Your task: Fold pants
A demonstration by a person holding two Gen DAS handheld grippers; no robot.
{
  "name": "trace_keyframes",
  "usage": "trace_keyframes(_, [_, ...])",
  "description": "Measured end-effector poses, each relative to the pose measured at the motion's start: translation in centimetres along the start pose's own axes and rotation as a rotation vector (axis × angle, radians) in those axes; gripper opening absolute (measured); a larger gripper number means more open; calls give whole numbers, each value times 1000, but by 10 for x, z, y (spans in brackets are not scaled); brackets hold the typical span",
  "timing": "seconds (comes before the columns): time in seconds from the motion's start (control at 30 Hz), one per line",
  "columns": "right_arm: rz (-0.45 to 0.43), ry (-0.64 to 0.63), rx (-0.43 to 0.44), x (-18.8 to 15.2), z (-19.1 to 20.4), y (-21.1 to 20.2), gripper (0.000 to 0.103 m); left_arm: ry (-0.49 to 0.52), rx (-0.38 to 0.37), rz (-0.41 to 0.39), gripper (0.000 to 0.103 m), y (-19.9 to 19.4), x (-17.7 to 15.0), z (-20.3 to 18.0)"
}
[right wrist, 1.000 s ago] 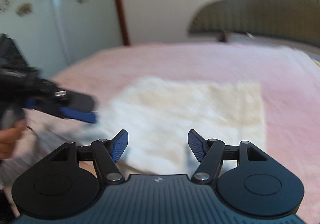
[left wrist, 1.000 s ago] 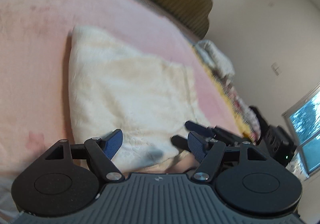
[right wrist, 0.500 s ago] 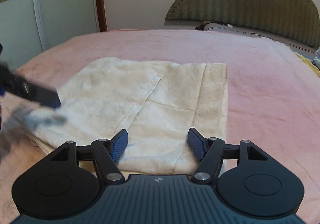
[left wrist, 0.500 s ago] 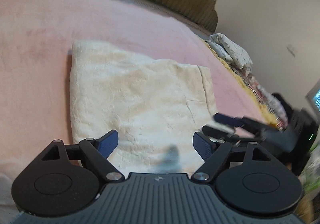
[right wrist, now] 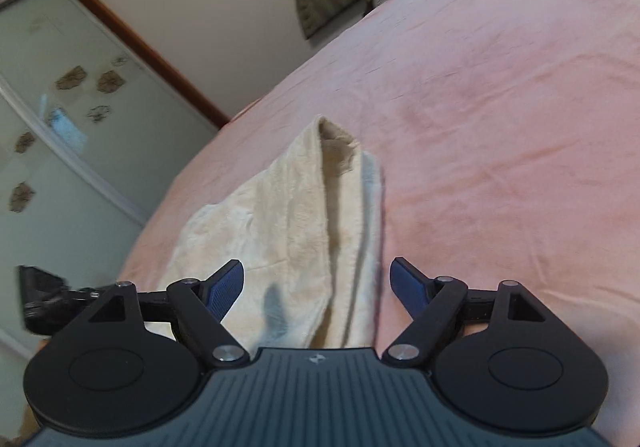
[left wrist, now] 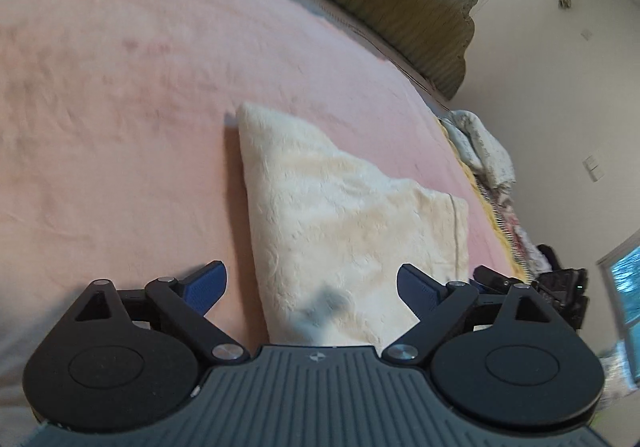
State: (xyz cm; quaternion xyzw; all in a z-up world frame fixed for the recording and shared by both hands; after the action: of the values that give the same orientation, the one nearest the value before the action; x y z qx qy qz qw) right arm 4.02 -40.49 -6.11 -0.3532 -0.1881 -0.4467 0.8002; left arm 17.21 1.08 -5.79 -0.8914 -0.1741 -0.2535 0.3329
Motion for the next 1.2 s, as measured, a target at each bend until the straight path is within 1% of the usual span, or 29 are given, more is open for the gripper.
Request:
trace_keyframes(0.07, [37,3,54,2,2,8,81,-31,-44,27,91,11,-1,3])
trace_keyframes(0.17, [67,19,88,8,0,22,81,-59,-95,36,91,25,0,0])
trace_keyframes(0.23, [71,40,105,10,0,29,81,-83,-103,38,90,34,2,-3])
trace_keyframes(0.27, [69,39,105,11,1,31,81,-79,-102,33,89,38,1,-7])
trace_keyframes(0.33, [66,23,93,12,5,37,79,-39,-69,16,81,44,-1,-14])
trace_keyframes(0.37, [64,4,76,11,8,39,67,-9,-42,-1,71,43,-4,-17])
trace_keyframes(0.4, [62,-30,33,8,11,39,47,24,-8,-16,55,42,-8,-20])
trace_keyframes(0.43, [54,-58,-5,7,13,37,44,67,37,-32,52,42,-11,-22])
trace_keyframes(0.47, [47,-69,-13,4,15,35,37,86,55,-42,41,41,-13,-23])
trace_keyframes(0.5, [37,-82,-15,2,17,33,32,90,55,-60,34,38,-15,-23])
trace_keyframes(0.53, [27,-94,-15,1,21,30,29,96,59,-76,29,36,-16,-24])
trace_keyframes(0.57, [19,-103,-22,0,26,29,24,112,64,-92,21,33,-16,-27])
trace_keyframes(0.6, [11,-128,-36,0,33,28,22,128,65,-107,16,29,-16,-30])
trace_keyframes(0.67, [-8,-185,-63,0,51,27,19,179,77,-137,12,22,-17,-40])
trace_keyframes(0.73, [-29,-234,-66,2,70,23,19,231,86,-170,11,13,-17,-49])
trace_keyframes(0.83, [-62,-312,-40,8,102,19,18,278,103,-231,11,-3,-10,-56])
trace_keyframes(0.93, [-88,-383,1,17,132,26,18,338,148,-317,11,-23,11,-57])
trace_keyframes(1.0, [-98,-408,32,25,146,40,18,350,177,-343,11,-33,33,-52])
trace_keyframes(1.07, [-105,-413,60,34,156,61,18,358,207,-352,11,-38,54,-44])
trace_keyframes(1.2, [-97,-397,93,49,172,113,18,381,293,-355,12,-32,89,-20])
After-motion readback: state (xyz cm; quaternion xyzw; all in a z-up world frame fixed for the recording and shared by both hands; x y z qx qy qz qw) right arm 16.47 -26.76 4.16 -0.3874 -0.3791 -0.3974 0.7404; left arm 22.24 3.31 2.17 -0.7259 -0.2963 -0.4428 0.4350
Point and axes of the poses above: each gripper's, at about its wrist camera, not at the fingertips, and y roughly the way its jaws point, z to its left, x to its top, the point moved 3 cm from there along y, roughly the way its jaws point, and after that the axes turned 9 degrees about -z, right-handed, at the moved point
